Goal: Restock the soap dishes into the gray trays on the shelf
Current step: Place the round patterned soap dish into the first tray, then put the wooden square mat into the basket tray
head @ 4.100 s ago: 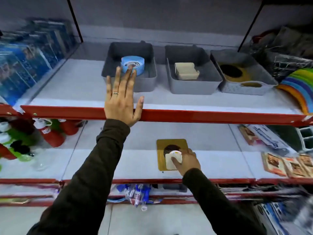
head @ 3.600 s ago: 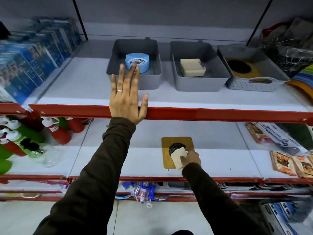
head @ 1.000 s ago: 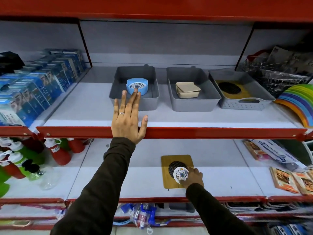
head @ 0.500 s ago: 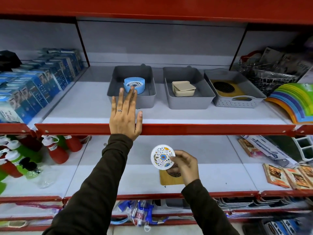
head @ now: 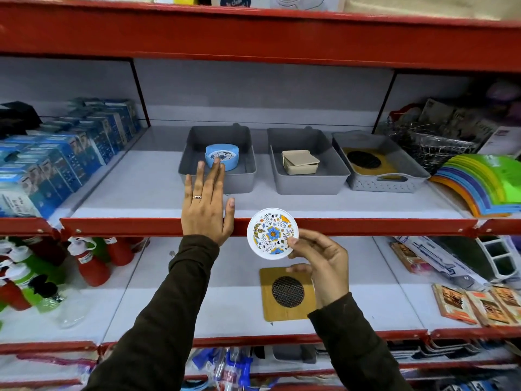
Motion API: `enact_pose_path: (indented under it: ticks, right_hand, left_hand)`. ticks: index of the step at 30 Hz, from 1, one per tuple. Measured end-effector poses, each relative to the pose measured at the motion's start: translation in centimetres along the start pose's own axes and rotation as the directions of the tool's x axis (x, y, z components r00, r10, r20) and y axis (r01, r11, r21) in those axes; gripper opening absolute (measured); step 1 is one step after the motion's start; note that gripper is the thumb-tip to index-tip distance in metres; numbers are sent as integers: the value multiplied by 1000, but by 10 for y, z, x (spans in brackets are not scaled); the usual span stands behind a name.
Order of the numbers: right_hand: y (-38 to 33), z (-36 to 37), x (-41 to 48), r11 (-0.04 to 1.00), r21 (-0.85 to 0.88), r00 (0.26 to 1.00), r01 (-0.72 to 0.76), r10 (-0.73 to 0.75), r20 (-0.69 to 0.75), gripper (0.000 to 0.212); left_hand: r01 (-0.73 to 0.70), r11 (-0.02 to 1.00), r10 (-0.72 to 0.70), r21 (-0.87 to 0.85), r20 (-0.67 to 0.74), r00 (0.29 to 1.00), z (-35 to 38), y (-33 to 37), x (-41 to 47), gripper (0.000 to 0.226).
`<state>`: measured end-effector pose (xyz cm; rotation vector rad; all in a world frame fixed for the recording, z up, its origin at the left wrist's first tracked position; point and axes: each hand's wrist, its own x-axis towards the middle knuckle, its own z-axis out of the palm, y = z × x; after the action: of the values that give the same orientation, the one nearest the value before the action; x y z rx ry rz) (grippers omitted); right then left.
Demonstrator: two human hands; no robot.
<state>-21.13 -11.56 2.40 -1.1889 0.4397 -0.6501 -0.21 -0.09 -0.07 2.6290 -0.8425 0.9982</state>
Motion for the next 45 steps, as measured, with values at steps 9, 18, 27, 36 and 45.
enact_pose_path:
  ticks: [9,18,27,36,45]
  right_hand:
    - [-28,29,42,999,-32,998,-35,37,55,24]
    - [-31,147,209,942,-295,962,-162,217,165,18]
    - [-18,151,236,847,-526,972,-74,180,152,33]
    - [-26,77,108,946,-315,971,71,7,238,27]
    - [52,-67,25,781,-590,923,-203,354,152,13]
  left_hand:
    - [14,999,-15,-45,-27,1000,2,0,0,70]
    - [28,999,-28,-38,-1,1000,1,-2,2,73]
    - [1,999,0,-36,12,1000,4,-4,3,73]
    - [-18,999,19,-39,37,999,-2,-2,-1,72]
    - [-426,847,411,-318,-117,904,16,28,-113,57]
